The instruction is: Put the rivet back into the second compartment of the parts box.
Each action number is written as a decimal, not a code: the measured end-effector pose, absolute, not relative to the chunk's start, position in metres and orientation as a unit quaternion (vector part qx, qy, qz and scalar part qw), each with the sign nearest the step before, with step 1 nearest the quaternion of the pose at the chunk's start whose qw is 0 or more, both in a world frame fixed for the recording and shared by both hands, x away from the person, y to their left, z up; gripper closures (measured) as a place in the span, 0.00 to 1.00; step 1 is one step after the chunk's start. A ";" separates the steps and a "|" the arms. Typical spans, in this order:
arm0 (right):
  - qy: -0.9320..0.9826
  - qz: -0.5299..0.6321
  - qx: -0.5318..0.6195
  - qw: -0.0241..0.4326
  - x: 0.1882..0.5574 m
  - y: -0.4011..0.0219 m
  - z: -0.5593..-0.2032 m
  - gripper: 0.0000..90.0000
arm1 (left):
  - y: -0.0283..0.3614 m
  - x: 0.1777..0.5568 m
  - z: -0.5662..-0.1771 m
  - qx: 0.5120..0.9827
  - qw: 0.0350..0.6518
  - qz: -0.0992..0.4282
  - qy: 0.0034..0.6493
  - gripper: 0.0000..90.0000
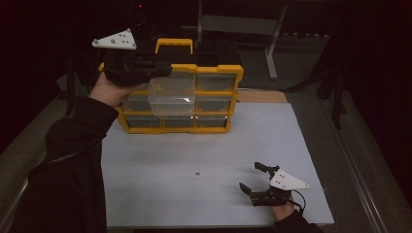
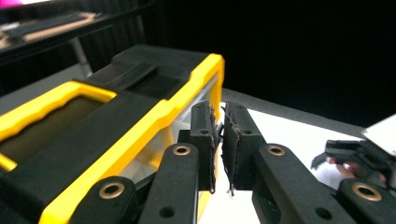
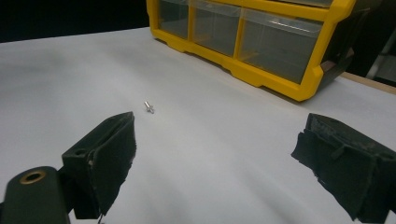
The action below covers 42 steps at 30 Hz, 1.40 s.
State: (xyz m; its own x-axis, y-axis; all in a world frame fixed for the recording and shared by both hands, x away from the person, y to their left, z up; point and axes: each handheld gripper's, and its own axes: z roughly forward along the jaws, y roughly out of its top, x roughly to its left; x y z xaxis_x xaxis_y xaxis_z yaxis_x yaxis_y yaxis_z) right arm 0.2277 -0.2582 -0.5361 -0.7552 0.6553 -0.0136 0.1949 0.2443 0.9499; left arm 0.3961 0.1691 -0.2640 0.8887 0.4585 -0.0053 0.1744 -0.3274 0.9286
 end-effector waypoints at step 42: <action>0.763 0.545 0.281 0.207 0.228 -0.258 -0.537 0.12 | 0.147 0.412 -0.282 0.840 0.433 0.127 0.302 0.50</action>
